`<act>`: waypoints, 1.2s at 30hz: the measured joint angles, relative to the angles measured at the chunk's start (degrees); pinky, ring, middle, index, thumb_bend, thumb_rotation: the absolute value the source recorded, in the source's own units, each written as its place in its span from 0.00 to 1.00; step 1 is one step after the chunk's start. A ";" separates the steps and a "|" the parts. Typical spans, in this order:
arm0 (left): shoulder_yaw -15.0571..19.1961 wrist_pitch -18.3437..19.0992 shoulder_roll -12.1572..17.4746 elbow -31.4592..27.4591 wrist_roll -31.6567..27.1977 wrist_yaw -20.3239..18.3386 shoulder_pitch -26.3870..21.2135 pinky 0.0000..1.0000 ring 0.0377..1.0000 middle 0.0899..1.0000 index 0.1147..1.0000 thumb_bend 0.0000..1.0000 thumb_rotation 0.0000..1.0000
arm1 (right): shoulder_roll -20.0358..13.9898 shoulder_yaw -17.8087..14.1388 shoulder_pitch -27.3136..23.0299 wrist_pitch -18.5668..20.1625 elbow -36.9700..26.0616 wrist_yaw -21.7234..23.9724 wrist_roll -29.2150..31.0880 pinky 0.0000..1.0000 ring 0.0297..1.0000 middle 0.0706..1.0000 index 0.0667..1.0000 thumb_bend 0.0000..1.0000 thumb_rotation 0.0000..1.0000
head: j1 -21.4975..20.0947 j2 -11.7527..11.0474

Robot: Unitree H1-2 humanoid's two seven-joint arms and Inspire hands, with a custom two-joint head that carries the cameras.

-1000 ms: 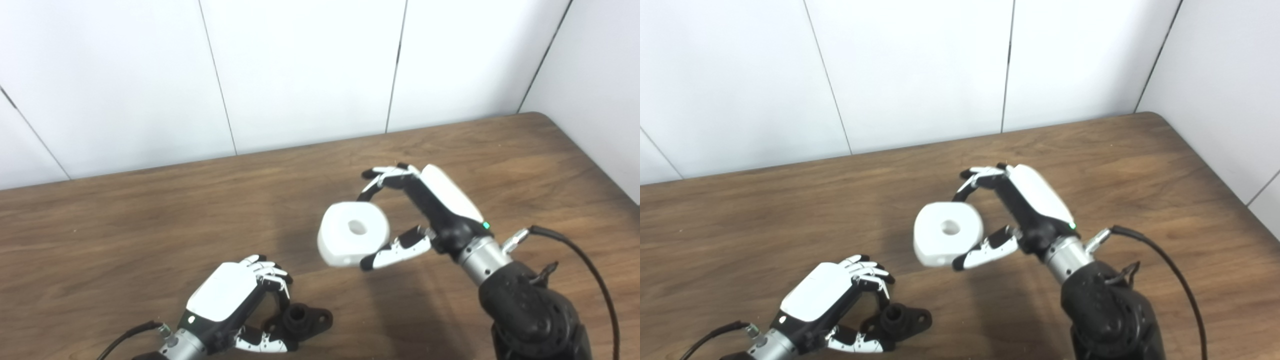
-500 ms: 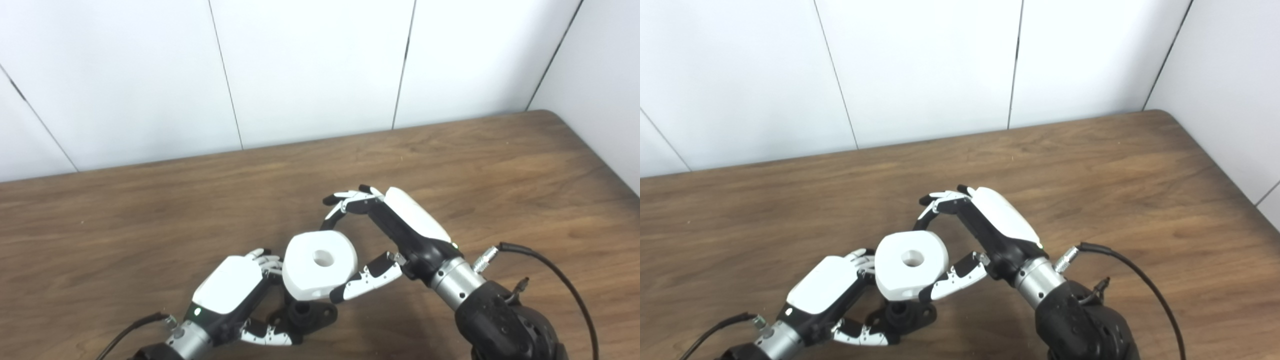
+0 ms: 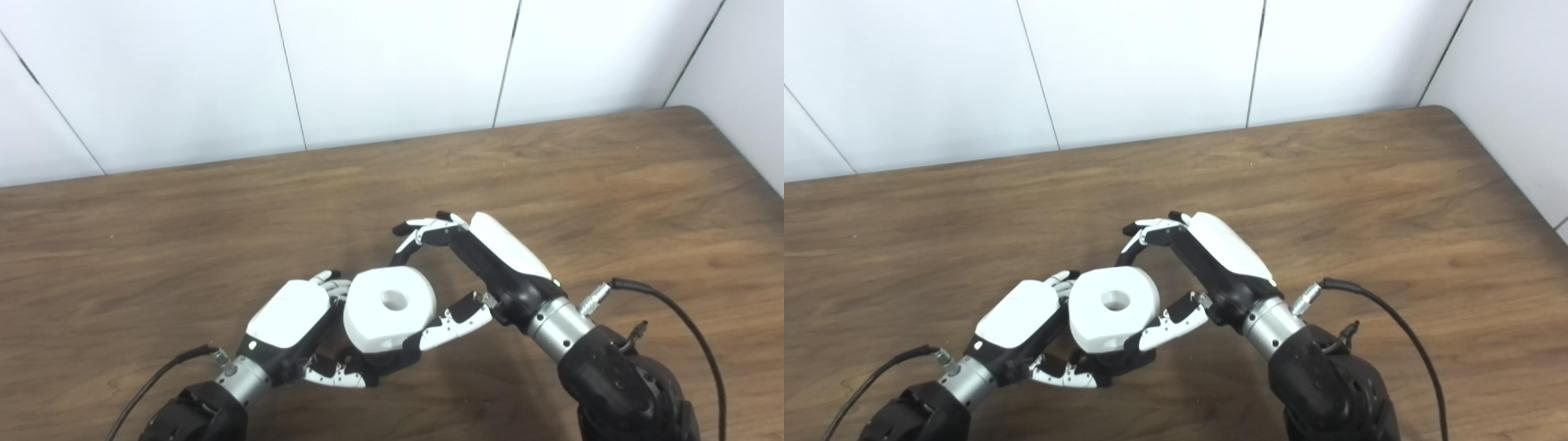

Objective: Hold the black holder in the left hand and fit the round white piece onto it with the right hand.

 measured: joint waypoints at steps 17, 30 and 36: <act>0.27 2.98 -0.84 0.23 -3.14 -0.45 0.16 0.95 0.84 0.75 0.42 0.52 0.05 | -0.74 -0.60 -0.05 0.00 0.10 -0.02 1.69 0.96 0.89 0.81 0.44 0.53 0.14 | 0.53 1.06; 0.14 3.18 -0.81 0.36 -4.00 -0.49 0.12 0.96 0.85 0.75 0.42 0.52 0.05 | -1.21 -0.10 -0.05 -0.02 2.27 -0.69 2.27 0.99 0.89 0.82 0.44 0.53 0.14 | 0.09 0.97; 0.11 3.21 -0.76 0.36 -3.99 -0.51 0.07 0.96 0.85 0.75 0.42 0.52 0.05 | -2.29 0.35 0.02 -0.24 4.35 -2.19 3.23 0.99 0.89 0.81 0.44 0.53 0.14 | 0.09 0.97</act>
